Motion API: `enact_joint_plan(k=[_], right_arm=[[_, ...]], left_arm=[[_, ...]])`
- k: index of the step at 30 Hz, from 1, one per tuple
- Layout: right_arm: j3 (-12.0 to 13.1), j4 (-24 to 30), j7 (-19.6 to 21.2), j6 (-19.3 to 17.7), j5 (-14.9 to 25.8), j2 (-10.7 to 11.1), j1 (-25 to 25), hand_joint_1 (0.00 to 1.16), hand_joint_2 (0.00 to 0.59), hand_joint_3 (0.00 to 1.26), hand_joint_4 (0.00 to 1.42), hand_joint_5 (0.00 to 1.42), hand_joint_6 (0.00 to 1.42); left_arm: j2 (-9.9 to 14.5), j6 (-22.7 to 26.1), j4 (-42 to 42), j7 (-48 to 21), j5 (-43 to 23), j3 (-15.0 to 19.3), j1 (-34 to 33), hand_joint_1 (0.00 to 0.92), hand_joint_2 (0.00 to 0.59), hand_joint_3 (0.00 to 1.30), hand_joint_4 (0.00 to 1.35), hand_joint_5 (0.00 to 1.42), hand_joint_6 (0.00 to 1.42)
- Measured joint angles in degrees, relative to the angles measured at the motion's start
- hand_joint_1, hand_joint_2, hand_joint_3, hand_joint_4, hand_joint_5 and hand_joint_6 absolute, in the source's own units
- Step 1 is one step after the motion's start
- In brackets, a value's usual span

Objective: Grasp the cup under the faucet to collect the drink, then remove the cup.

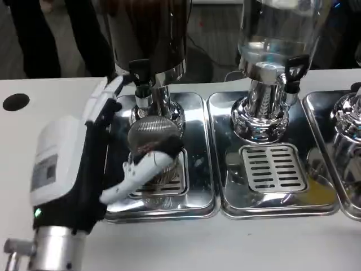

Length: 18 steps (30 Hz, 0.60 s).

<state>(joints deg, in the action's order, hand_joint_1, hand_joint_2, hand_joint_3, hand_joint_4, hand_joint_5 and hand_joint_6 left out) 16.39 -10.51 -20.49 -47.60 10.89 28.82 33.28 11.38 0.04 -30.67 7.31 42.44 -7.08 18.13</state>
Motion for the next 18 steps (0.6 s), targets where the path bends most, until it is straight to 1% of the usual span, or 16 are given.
enact_joint_plan(k=[1, 4, 7, 8, 10, 12, 16, 18], right_arm=[[0.02, 0.20, -0.44, 0.78, 0.94, 0.29, -0.43, 0.61, 0.181, 0.19, 0.10, 0.12, 0.07], [0.17, 2.22, -2.80, 5.14, 4.36, 1.18, -2.36, 0.64, 0.155, 0.18, 0.11, 0.12, 0.10], [0.20, 4.06, -4.77, 11.08, 5.84, 1.69, -5.54, 0.66, 0.137, 0.18, 0.13, 0.12, 0.10], [0.15, 4.37, -5.38, 12.78, 6.01, 1.70, -6.59, 0.66, 0.136, 0.18, 0.14, 0.12, 0.11], [0.13, 4.61, -5.89, 14.47, 6.16, 1.70, -7.50, 0.66, 0.135, 0.18, 0.15, 0.12, 0.12], [-0.35, 5.73, -6.66, 17.43, 6.16, 1.67, -8.75, 0.66, 0.135, 0.19, 0.15, 0.13, 0.12], [-2.35, 8.20, -7.66, 20.85, 5.44, 1.43, -10.59, 0.67, 0.135, 0.19, 0.16, 0.15, 0.12], [-3.96, 10.45, -7.99, 22.38, 4.49, 0.94, -11.48, 0.66, 0.133, 0.21, 0.19, 0.17, 0.13]], left_arm=[[0.08, 0.00, -0.11, 0.00, 0.61, 0.17, 0.46, 0.000, 0.030, 0.19, 0.07, 0.28, 0.62], [0.25, -0.01, -1.02, 0.05, 1.14, 0.68, 3.52, 0.000, 0.030, 0.19, 0.09, 0.28, 0.62], [0.55, -0.04, -1.49, 0.31, 1.56, 1.38, 7.83, 0.000, 0.030, 0.19, 0.09, 0.27, 0.62], [0.66, -0.11, -1.57, 0.57, 2.12, 1.57, 9.07, 0.000, 0.030, 0.20, 0.10, 0.27, 0.62], [0.76, -0.44, -1.66, 0.71, 2.69, 1.67, 10.26, 0.000, 0.029, 0.20, 0.10, 0.27, 0.62], [0.92, -1.70, -2.06, 1.75, 3.13, 1.89, 12.63, 0.000, 0.029, 0.20, 0.11, 0.27, 0.62], [1.14, -3.64, -2.36, 3.22, 3.10, 2.56, 17.39, 0.000, 0.029, 0.20, 0.11, 0.27, 0.62], [1.09, -4.70, -2.34, 4.10, 2.92, 3.54, 19.62, 0.000, 0.029, 0.20, 0.11, 0.27, 0.62]])
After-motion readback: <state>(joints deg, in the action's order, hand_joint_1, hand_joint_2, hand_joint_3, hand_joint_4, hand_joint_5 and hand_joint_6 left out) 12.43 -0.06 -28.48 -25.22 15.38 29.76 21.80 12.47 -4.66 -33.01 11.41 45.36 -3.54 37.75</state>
